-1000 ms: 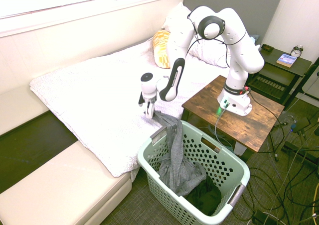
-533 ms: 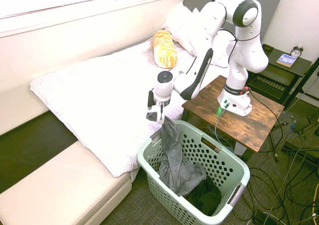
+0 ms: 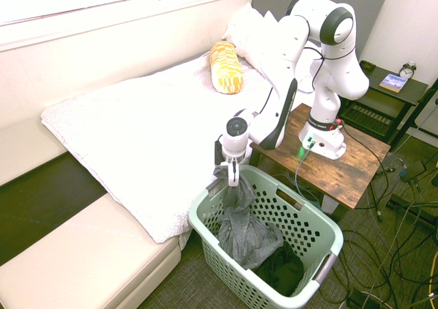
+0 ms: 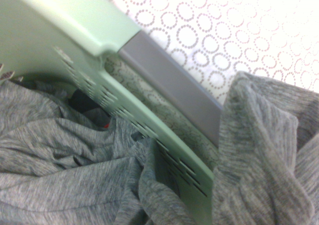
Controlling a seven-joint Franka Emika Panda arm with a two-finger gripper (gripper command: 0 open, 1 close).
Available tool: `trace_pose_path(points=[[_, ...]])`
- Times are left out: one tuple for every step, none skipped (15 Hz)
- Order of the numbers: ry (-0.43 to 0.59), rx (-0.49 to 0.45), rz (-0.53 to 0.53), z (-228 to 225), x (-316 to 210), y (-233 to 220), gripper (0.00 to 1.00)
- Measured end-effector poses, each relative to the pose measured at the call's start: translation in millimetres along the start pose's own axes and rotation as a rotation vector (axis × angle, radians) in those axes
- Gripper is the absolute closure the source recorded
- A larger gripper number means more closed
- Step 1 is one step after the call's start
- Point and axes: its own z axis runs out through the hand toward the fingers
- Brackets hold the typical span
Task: Put my clothes in the laundry bag
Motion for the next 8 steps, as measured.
trace_pose_path(points=[[-0.001,-0.009,-0.007,2,-5,0,0.00],[0.001,-0.014,-0.013,2,-8,0,0.00],[0.002,-0.018,-0.018,3,-10,-1,0.00],[0.003,-0.024,-0.022,4,-13,-1,0.00],[0.005,-0.031,-0.026,6,-17,-1,0.00],[0.008,-0.038,-0.030,9,-23,-1,0.00],[0.012,-0.045,-0.035,11,-31,-1,0.00],[0.016,-0.051,-0.041,15,-38,-3,0.00]])
